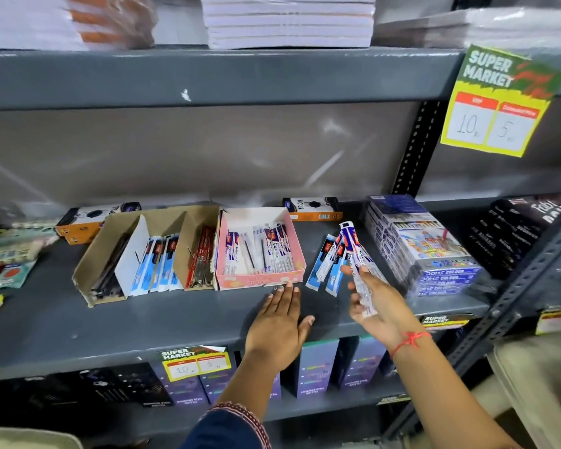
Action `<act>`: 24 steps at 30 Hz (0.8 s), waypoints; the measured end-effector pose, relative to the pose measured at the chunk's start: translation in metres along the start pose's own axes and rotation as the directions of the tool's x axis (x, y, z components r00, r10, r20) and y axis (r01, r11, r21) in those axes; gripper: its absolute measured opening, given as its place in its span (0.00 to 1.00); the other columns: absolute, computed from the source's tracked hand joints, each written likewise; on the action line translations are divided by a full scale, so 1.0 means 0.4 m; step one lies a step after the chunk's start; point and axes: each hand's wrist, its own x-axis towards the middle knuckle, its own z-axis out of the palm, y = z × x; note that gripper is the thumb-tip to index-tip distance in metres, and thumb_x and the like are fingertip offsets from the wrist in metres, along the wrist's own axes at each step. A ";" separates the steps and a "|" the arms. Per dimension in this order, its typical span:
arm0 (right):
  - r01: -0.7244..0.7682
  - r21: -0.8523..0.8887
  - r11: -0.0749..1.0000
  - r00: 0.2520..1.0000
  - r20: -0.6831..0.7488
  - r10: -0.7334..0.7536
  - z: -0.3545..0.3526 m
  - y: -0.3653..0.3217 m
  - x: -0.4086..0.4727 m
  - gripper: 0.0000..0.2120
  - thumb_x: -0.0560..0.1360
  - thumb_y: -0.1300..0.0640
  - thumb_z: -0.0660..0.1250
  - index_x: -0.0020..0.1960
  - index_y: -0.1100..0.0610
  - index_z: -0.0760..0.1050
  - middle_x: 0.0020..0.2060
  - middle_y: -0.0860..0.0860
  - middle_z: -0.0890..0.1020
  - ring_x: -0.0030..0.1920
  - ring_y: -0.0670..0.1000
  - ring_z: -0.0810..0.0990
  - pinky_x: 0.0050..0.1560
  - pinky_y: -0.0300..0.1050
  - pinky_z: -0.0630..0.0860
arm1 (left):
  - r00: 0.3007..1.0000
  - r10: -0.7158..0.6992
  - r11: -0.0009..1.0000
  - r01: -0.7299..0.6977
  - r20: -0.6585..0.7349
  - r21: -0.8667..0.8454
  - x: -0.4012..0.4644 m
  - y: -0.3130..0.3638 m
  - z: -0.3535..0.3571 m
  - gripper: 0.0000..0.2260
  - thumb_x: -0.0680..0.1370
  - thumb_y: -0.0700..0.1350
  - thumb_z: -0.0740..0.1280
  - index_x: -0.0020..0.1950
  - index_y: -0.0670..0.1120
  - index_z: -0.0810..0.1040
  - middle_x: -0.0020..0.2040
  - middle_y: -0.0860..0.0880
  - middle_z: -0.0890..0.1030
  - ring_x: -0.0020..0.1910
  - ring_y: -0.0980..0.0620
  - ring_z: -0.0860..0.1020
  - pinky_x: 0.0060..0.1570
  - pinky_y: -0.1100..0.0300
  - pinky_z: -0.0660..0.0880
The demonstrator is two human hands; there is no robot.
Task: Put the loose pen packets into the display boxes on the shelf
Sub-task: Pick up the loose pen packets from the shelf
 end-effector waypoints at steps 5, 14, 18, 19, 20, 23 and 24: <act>0.055 -0.001 0.998 0.998 0.039 -0.055 0.003 0.016 -0.006 0.13 0.79 0.58 0.58 0.46 0.57 0.81 0.27 0.47 0.76 0.28 0.45 0.69 0.30 0.36 0.69 | 1.000 0.002 1.000 -0.002 -0.012 -0.003 0.001 -0.004 0.004 0.28 0.80 0.58 0.42 0.75 0.44 0.44 0.78 0.46 0.48 0.76 0.50 0.46 0.69 0.60 0.36; 0.136 0.046 0.990 0.990 0.037 -0.137 -0.002 0.025 0.013 0.08 0.74 0.67 0.64 0.41 0.58 0.79 0.28 0.47 0.85 0.31 0.44 0.80 0.42 0.39 0.75 | 1.000 0.003 1.000 -0.003 -0.016 0.011 0.003 -0.004 0.003 0.28 0.80 0.58 0.42 0.75 0.44 0.45 0.78 0.46 0.49 0.76 0.50 0.46 0.70 0.59 0.37; 0.128 -0.043 0.991 0.992 0.007 -0.127 0.016 0.019 0.017 0.09 0.74 0.69 0.64 0.40 0.58 0.79 0.27 0.47 0.85 0.35 0.47 0.79 0.40 0.38 0.75 | 1.000 0.000 1.000 0.000 0.003 -0.004 0.000 -0.001 -0.008 0.28 0.80 0.58 0.43 0.75 0.44 0.45 0.78 0.46 0.48 0.76 0.50 0.46 0.71 0.59 0.38; 0.114 -0.053 0.992 0.993 -0.010 -0.115 0.025 0.013 0.019 0.10 0.74 0.69 0.63 0.40 0.58 0.78 0.27 0.48 0.84 0.35 0.47 0.79 0.38 0.38 0.76 | 1.000 0.002 1.000 -0.002 0.003 -0.016 -0.001 -0.001 -0.011 0.28 0.80 0.58 0.44 0.75 0.44 0.45 0.78 0.46 0.48 0.76 0.50 0.46 0.71 0.59 0.38; 0.100 -0.060 0.993 0.995 -0.024 -0.102 0.035 0.007 0.025 0.09 0.74 0.70 0.63 0.40 0.58 0.77 0.29 0.49 0.83 0.34 0.47 0.78 0.36 0.37 0.75 | 1.000 0.004 1.000 -0.004 -0.001 -0.030 -0.003 -0.003 -0.014 0.28 0.80 0.58 0.45 0.75 0.44 0.46 0.78 0.45 0.48 0.76 0.50 0.46 0.70 0.60 0.37; 0.100 -0.129 0.987 0.995 0.000 -0.101 0.083 -0.018 0.035 0.10 0.74 0.71 0.63 0.40 0.58 0.77 0.27 0.49 0.81 0.30 0.47 0.75 0.30 0.36 0.73 | 1.000 -0.014 0.999 0.014 -0.006 -0.043 -0.022 -0.025 -0.024 0.28 0.80 0.58 0.46 0.75 0.44 0.48 0.78 0.46 0.50 0.76 0.51 0.48 0.71 0.61 0.39; 0.119 -0.180 0.976 0.993 0.015 -0.118 0.102 -0.026 0.043 0.12 0.73 0.71 0.63 0.38 0.57 0.77 0.24 0.48 0.81 0.26 0.45 0.75 0.28 0.35 0.71 | 0.999 -0.033 0.998 0.033 -0.007 -0.046 -0.030 -0.037 -0.027 0.28 0.80 0.58 0.46 0.75 0.45 0.48 0.78 0.46 0.51 0.76 0.51 0.49 0.71 0.61 0.39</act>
